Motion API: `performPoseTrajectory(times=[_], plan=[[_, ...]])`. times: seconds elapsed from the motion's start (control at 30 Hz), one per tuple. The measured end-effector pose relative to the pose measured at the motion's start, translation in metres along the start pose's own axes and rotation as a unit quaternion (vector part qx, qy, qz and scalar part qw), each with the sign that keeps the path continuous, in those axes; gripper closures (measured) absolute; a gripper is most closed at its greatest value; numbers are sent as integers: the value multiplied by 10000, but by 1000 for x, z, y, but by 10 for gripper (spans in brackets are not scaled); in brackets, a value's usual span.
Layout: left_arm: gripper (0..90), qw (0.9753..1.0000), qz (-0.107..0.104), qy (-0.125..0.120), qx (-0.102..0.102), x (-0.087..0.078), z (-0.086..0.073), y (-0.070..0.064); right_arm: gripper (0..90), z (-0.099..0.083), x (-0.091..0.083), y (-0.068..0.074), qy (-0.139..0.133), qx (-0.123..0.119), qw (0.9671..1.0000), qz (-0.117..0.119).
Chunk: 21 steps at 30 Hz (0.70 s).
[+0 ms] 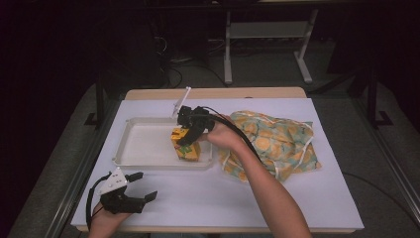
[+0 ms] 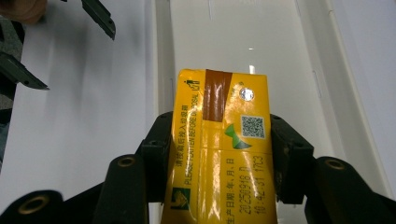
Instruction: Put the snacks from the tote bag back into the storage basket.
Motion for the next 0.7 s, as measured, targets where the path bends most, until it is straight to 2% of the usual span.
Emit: performPoseTrajectory(times=[0.17, 0.7], plan=[[133, 10000, 0, 0, 7, 1, 0, 0, 494, -1, 9, 1, 61, 5, 9999, 85], [133, 10000, 1, -6, -10, 0, 0, 0, 493, 0, 26, 0, 144, -64, 9998, 112]])
Point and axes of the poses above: each handheld gripper's, and its own axes: x roughly forward along the jaws, z roughly out of its top, y roughly to its left, the point moved 6 cm from there along x, roughly forward along the jaws, and after that the axes turned 3 degrees about x, right-handed, at the moved point
